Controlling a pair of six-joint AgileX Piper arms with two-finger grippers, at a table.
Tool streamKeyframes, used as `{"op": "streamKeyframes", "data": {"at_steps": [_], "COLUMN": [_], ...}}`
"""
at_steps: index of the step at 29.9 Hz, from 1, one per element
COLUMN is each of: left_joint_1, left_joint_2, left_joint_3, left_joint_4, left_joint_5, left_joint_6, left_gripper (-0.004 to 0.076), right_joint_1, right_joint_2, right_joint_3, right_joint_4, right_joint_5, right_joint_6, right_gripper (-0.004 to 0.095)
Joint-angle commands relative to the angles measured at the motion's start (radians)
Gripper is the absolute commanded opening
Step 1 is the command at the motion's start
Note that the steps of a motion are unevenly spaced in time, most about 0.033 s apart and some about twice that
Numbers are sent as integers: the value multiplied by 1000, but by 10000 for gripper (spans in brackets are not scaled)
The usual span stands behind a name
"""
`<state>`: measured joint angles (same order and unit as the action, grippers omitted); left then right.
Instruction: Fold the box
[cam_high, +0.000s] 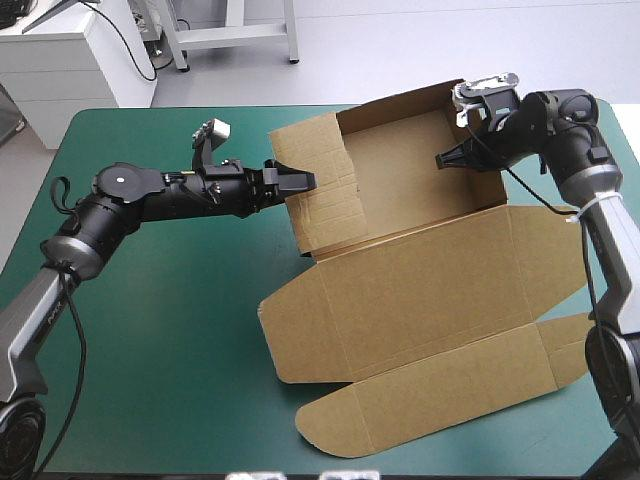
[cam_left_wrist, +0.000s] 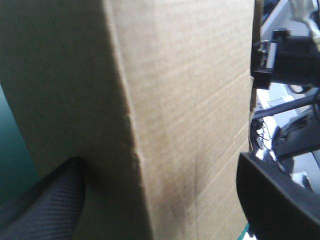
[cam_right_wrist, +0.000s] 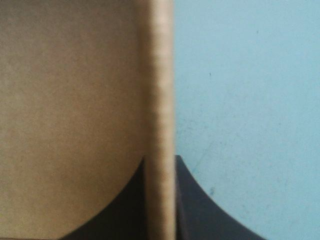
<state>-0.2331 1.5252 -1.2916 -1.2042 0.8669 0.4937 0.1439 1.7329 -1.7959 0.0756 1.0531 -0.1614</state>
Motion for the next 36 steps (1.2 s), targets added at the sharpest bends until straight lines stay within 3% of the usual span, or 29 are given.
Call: {"op": "streamKeyframes", "data": {"at_steps": [1,5,12,30,33,36], "left_joint_1": [-64,-121,-185,-470,-504,-521], "left_joint_2": [-52,-56,-56,-56,-56,-56], "left_joint_3": [-35,-61,-163,-210,-210,-210], "left_joint_4": [37,219,651,1551,1612,1666], "left_joint_5": [-110,-211,-245,-241,-241,-239], "left_joint_6": [-81,-225,-582,-1521,-1598,-1644], "left_gripper": [579,579,579,578,571,502], "right_joint_1": [44,83,160,316,316,316], "right_joint_2": [-51,-51,-56,-56,-56,-56], "right_joint_3": [-90,-151,-248,-306,-306,-306], "right_joint_4": [-50,-98,-200,-444,-446,-446], "right_joint_5": [-54,-30,-6,33,35,35], "right_joint_6": [47,54,94,199,208,208], "right_gripper": [-14,-14,-14,-15,-15,-15]}}
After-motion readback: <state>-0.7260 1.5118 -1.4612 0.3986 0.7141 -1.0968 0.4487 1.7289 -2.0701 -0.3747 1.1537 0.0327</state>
